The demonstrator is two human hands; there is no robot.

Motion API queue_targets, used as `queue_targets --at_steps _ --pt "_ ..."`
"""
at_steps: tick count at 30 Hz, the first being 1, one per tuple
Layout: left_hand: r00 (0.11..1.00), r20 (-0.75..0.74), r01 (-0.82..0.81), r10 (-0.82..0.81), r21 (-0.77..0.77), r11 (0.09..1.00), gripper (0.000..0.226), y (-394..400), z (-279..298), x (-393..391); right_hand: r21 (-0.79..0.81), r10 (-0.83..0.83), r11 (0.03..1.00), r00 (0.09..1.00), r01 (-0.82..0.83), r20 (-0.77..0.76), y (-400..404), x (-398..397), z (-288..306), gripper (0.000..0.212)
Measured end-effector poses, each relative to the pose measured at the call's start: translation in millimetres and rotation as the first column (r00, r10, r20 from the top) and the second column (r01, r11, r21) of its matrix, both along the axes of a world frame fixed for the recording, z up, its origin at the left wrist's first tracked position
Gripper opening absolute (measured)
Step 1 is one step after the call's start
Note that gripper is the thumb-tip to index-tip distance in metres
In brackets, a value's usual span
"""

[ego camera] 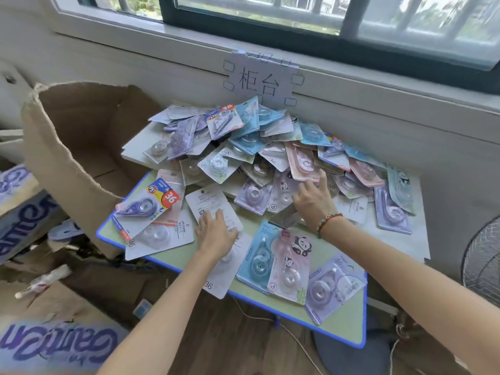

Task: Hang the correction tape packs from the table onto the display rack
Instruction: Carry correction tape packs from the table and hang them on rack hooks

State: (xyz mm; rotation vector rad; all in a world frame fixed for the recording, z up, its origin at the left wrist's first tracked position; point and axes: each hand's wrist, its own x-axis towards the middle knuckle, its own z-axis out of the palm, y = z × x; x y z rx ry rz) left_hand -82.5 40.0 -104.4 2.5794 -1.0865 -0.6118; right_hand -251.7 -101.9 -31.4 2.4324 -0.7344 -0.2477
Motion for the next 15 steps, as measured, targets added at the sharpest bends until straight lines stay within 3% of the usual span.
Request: queue_targets --at_steps 3,5,8,10,13,15 --pt "1.0 -0.003 -0.021 0.021 -0.005 1.0 0.074 -2.4 -0.1 4.5 -0.082 -0.005 0.997 1.0 0.004 -0.01 -0.1 33.3 5.5 0.013" --pt "1.0 -0.001 -0.031 0.031 -0.003 1.0 0.074 -4.3 -1.3 7.3 -0.03 0.022 0.999 0.999 -0.021 0.04 -4.9 45.6 -1.6 0.014" --pt "0.999 0.007 -0.05 0.05 0.018 0.999 0.075 -8.4 -5.4 9.9 0.055 0.004 0.998 0.996 -0.009 0.091 -7.4 56.5 -12.8 0.026" --pt "0.996 0.011 -0.084 0.084 0.035 0.996 0.076 -11.7 -8.4 11.4 0.122 -0.055 0.992 0.97 0.027 0.236 -9.2 58.3 -25.7 0.043" --pt "0.99 0.019 -0.138 0.137 0.06 0.989 0.081 -18.4 -9.9 10.4 0.352 -0.33 0.922 0.805 0.162 0.493 -2.0 51.1 -42.7 0.079" --pt "0.983 0.032 -0.182 0.18 0.068 0.981 0.086 -25.6 -9.9 8.0 0.59 -0.629 0.743 0.63 0.316 0.455 10.1 46.3 -48.4 0.098"
